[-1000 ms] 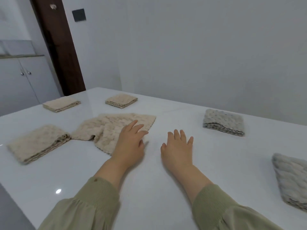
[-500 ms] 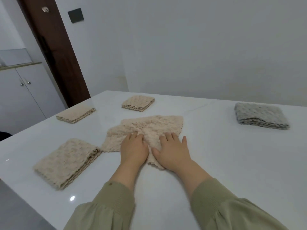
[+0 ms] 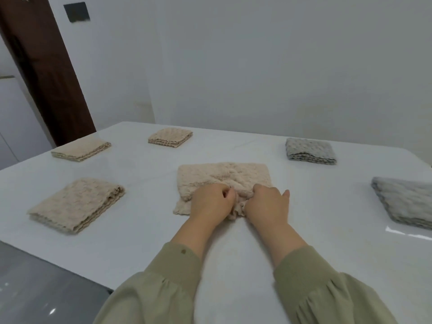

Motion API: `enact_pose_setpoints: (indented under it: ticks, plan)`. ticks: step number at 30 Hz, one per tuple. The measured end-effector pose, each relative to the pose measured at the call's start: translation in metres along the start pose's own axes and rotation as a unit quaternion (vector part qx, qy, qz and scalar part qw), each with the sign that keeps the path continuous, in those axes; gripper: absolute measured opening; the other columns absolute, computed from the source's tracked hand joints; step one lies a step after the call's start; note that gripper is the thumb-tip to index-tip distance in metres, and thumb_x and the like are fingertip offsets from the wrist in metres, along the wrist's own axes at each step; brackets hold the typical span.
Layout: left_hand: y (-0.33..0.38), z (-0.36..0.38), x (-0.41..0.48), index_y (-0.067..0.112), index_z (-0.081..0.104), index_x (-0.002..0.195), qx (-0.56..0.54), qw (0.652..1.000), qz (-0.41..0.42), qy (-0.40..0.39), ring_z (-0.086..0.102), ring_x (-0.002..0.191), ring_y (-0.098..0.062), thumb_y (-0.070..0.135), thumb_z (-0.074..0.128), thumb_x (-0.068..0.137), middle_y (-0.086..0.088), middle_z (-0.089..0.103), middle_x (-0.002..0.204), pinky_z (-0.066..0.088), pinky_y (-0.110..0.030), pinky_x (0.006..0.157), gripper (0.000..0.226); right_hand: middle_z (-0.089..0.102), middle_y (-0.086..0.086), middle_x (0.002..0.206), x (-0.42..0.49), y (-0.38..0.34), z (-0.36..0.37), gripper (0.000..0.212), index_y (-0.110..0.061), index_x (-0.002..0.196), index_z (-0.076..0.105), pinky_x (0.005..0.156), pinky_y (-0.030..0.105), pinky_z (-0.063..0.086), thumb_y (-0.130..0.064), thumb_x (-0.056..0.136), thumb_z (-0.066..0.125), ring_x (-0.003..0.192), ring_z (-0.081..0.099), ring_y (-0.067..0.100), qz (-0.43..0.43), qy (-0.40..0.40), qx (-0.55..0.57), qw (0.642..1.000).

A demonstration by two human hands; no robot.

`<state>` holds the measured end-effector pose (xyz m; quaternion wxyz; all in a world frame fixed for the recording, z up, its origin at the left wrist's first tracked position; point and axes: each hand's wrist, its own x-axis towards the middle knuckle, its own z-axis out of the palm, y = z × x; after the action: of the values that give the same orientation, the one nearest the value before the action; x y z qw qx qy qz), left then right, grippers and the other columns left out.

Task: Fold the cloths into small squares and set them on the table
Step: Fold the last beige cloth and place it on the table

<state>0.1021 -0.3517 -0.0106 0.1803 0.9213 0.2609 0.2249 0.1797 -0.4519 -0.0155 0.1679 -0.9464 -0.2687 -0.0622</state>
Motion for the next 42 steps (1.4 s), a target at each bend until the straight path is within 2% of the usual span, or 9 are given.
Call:
enact_pose_setpoints:
  ticks: [8, 13, 16, 21, 26, 34, 38, 40, 42]
  plan:
    - [0.003, 0.004, 0.003, 0.02, 0.074, 0.098, -0.188, 0.979, 0.069, 0.035, 0.066, 0.079, -0.009, 0.015, 0.054, 0.09, 0.007, 0.073, 0.083, 0.052, -0.027, 0.079, 0.022, 0.066, 0.004, 0.088, 0.004, 0.041, -0.021, 0.021, -0.017, 0.092, 0.059, 0.111, 0.051, 0.019, -0.017, 0.086, 0.039, 0.096, 0.059, 0.027, 0.052, 0.062, -0.034, 0.996]
    - [-0.041, -0.014, 0.035, 0.025, 0.07, 0.092, -0.251, 0.95, -0.073, 0.173, 0.065, 0.084, -0.012, 0.014, 0.049, 0.088, 0.009, 0.07, 0.087, 0.053, -0.035, 0.079, 0.024, 0.07, 0.006, 0.094, 0.006, 0.026, -0.006, 0.039, -0.01, 0.101, 0.066, 0.109, 0.057, 0.025, -0.027, 0.088, 0.034, 0.098, 0.062, 0.025, -0.075, 0.218, 0.046, 0.972]
    - [-0.068, -0.009, 0.053, 0.024, 0.068, 0.1, -0.15, 0.969, -0.173, 0.092, 0.06, 0.097, -0.016, 0.019, 0.05, 0.089, 0.005, 0.069, 0.104, 0.048, -0.032, 0.085, 0.022, 0.058, 0.003, 0.13, 0.005, 0.017, -0.003, 0.064, -0.015, 0.127, 0.054, 0.115, 0.047, 0.015, -0.045, 0.084, 0.016, 0.126, 0.047, 0.019, -0.137, 0.109, 0.081, 0.981]
    - [-0.078, 0.002, 0.068, 0.021, 0.069, 0.109, -0.043, 0.989, -0.141, -0.01, 0.054, 0.111, -0.022, 0.036, 0.061, 0.084, 0.001, 0.067, 0.108, 0.047, -0.034, 0.088, 0.03, 0.014, -0.003, 0.158, 0.004, 0.018, 0.009, 0.063, -0.028, 0.149, 0.018, 0.117, 0.05, 0.002, -0.055, 0.094, 0.028, 0.145, 0.011, 0.017, -0.156, -0.057, 0.011, 0.986]
    - [-0.075, 0.002, 0.075, 0.023, 0.073, 0.085, -0.073, 0.989, -0.126, -0.015, 0.059, 0.087, -0.015, 0.025, 0.067, 0.082, 0.004, 0.066, 0.086, 0.044, -0.025, 0.071, 0.007, 0.022, -0.004, 0.156, 0.004, 0.015, 0.007, 0.06, -0.028, 0.145, 0.032, 0.115, 0.049, 0.012, -0.057, 0.091, 0.034, 0.144, 0.016, 0.017, -0.151, -0.077, -0.026, 0.985]
    - [-0.086, -0.002, 0.082, 0.018, 0.07, 0.073, -0.228, 0.945, -0.213, 0.096, 0.063, 0.071, -0.024, 0.016, 0.064, 0.084, -0.002, 0.066, 0.069, 0.053, -0.032, 0.069, 0.012, 0.029, -0.006, 0.154, -0.001, 0.01, 0.004, 0.057, -0.031, 0.142, 0.039, 0.114, 0.039, 0.024, -0.056, 0.09, 0.037, 0.14, 0.026, 0.016, -0.17, -0.064, -0.005, 0.983]
    - [-0.079, -0.004, 0.079, 0.022, 0.039, 0.141, -0.147, 0.973, -0.178, 0.014, 0.044, 0.125, -0.025, 0.021, 0.053, 0.091, -0.005, 0.045, 0.138, 0.04, -0.037, 0.101, 0.052, 0.03, 0.0, 0.153, -0.001, 0.01, 0.0, 0.061, -0.024, 0.142, 0.038, 0.116, 0.043, 0.021, -0.053, 0.091, 0.023, 0.138, 0.031, 0.019, -0.146, -0.011, 0.046, 0.988]
    - [-0.063, -0.009, 0.066, 0.021, 0.023, 0.148, -0.028, 0.996, -0.078, 0.009, 0.022, 0.139, -0.023, 0.023, 0.049, 0.093, -0.003, 0.021, 0.154, 0.027, -0.038, 0.111, 0.061, 0.053, 0.007, 0.137, 0.002, 0.014, 0.0, 0.058, -0.016, 0.13, 0.053, 0.111, 0.046, 0.028, -0.042, 0.09, 0.02, 0.125, 0.049, 0.023, -0.118, 0.071, 0.061, 0.989]
    - [-0.042, -0.012, 0.047, 0.019, 0.038, 0.143, -0.014, 0.999, 0.042, 0.03, 0.02, 0.139, -0.019, 0.022, 0.049, 0.094, -0.003, 0.028, 0.152, 0.019, -0.033, 0.113, 0.05, 0.07, 0.01, 0.097, 0.003, 0.021, -0.001, 0.044, -0.01, 0.103, 0.067, 0.095, 0.044, 0.042, -0.028, 0.087, 0.03, 0.093, 0.063, 0.029, -0.104, 0.136, 0.077, 0.982]
